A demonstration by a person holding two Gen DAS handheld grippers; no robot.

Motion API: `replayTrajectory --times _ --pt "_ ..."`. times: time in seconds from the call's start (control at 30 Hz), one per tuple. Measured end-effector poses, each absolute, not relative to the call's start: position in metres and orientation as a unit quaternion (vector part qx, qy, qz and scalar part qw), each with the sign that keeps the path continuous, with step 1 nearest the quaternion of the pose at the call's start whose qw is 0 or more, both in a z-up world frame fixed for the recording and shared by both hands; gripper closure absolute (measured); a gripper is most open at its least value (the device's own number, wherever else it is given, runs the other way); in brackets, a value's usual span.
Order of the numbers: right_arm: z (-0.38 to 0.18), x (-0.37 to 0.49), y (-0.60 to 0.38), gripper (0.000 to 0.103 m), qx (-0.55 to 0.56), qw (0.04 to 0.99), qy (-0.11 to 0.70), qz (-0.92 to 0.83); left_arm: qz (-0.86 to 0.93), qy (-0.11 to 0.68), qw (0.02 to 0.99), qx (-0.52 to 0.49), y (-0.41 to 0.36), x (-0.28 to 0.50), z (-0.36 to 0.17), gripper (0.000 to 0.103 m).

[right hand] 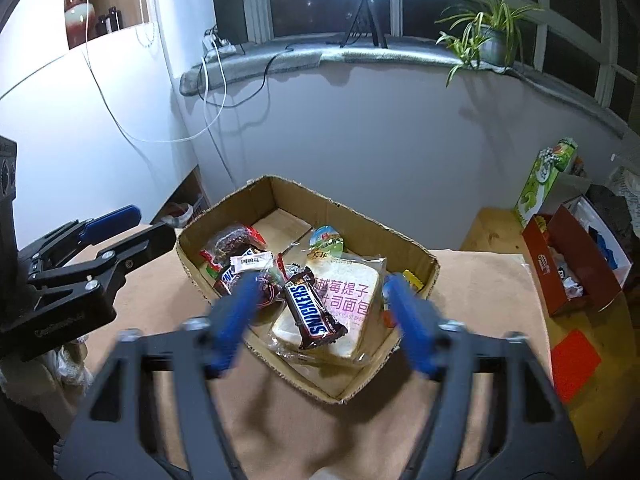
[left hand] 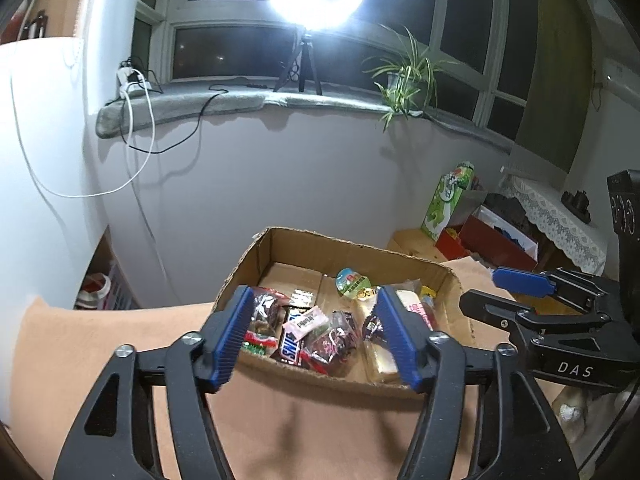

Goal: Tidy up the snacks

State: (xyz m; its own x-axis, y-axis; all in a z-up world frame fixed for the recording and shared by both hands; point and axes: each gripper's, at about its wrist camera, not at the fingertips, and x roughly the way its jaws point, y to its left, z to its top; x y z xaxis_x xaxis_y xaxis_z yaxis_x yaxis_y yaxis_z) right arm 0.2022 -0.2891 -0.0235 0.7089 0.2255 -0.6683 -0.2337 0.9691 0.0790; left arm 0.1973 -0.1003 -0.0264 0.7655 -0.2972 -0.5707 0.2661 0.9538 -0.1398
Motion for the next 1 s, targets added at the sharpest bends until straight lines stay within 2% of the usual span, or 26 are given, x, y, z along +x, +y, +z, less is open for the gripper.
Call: replayTrajectory --times 0.17,0.27,0.33,0.57,0.67,1.0 --pt "-0.014 0.185 -0.291 0.015 -0.017 0.935 0.338 0.109 -0.143 0.295 0.944 -0.023 -0.098 0.181 -0.021 0.034" --pt "-0.011 0.175 -0.292 0.014 -0.018 0.938 0.33 0.106 -0.137 0.289 0.947 -0.027 -0.096 0.171 -0.019 0.029" --pt "-0.01 0.17 -0.291 0.006 -0.021 0.94 0.324 0.102 -0.133 0.286 0.949 -0.026 -0.096 0.165 -0.018 0.028" --pt "-0.007 0.158 -0.288 0.006 -0.037 0.944 0.313 0.094 -0.11 0.281 0.953 -0.013 -0.097 0.155 -0.014 0.027" --pt "-0.007 0.156 -0.287 0.006 -0.037 0.945 0.312 0.093 -0.102 0.28 0.955 -0.01 -0.097 0.153 -0.013 0.023" --pt "-0.006 0.156 -0.287 0.006 -0.038 0.945 0.313 0.093 -0.104 0.276 0.956 -0.011 -0.099 0.146 -0.01 0.023"
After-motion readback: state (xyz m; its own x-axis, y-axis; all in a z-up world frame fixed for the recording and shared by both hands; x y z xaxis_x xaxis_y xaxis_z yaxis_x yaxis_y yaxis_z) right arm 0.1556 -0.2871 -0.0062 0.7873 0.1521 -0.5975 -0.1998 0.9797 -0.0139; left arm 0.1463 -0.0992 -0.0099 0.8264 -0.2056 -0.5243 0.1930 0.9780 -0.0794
